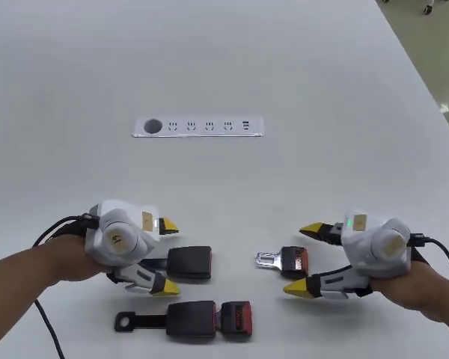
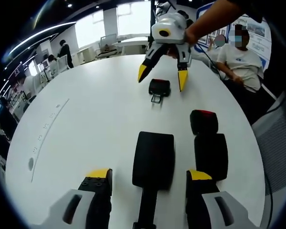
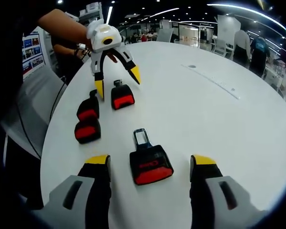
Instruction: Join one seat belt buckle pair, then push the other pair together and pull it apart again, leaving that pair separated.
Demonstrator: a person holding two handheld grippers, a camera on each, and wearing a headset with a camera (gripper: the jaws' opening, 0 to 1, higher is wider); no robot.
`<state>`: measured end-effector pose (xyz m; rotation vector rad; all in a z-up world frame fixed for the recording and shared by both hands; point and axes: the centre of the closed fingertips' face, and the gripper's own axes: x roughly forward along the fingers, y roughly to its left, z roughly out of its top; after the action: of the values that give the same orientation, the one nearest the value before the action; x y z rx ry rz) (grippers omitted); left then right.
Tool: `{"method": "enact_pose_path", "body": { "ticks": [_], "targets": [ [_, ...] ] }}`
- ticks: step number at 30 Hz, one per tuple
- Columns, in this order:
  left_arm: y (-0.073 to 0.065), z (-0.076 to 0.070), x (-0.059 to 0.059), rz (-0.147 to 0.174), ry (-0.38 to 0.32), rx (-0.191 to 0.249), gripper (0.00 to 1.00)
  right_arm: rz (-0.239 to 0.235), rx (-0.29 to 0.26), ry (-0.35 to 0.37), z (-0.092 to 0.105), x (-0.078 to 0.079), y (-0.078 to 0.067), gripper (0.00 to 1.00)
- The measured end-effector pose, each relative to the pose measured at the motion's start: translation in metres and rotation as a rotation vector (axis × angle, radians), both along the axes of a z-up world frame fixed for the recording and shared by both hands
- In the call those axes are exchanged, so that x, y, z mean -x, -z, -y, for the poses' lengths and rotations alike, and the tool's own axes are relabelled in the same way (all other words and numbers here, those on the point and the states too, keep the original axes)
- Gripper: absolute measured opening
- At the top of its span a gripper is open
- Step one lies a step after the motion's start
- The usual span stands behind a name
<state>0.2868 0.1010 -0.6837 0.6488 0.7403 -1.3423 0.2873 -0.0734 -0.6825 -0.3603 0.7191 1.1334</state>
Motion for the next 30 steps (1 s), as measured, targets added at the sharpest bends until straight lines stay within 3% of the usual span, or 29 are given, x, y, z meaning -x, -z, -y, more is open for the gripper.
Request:
{"method": "enact_pose_path", "body": {
  "ticks": [7, 10, 16, 20, 30],
  "targets": [
    [0.01, -0.002, 0.006, -0.009, 0.016, -0.021, 0.59, -0.019, 0.016, -0.024, 0.0, 0.004, 0.005, 0.6],
    [0.008, 0.0, 0.003, -0.018, -0.008, 0.008, 0.59, -0.019, 0.038, -0.039, 0.004, 0.005, 0.01, 0.57],
    [0.006, 0.001, 0.004, -0.016, 0.006, 0.016, 0.56, 0.006, 0.052, -0.051, 0.005, -0.001, 0.009, 0.46],
    [0.004, 0.001, 0.004, -0.02, 0.015, 0.013, 0.34, 0.006, 0.044, -0.065, 0.0, -0.001, 0.012, 0.39],
    [0.001, 0.003, 0.001, -0.008, 0.04, 0.023, 0.33, 0.025, 0.031, -0.109, -0.003, 0.0, 0.012, 0.35]
  ]
}}
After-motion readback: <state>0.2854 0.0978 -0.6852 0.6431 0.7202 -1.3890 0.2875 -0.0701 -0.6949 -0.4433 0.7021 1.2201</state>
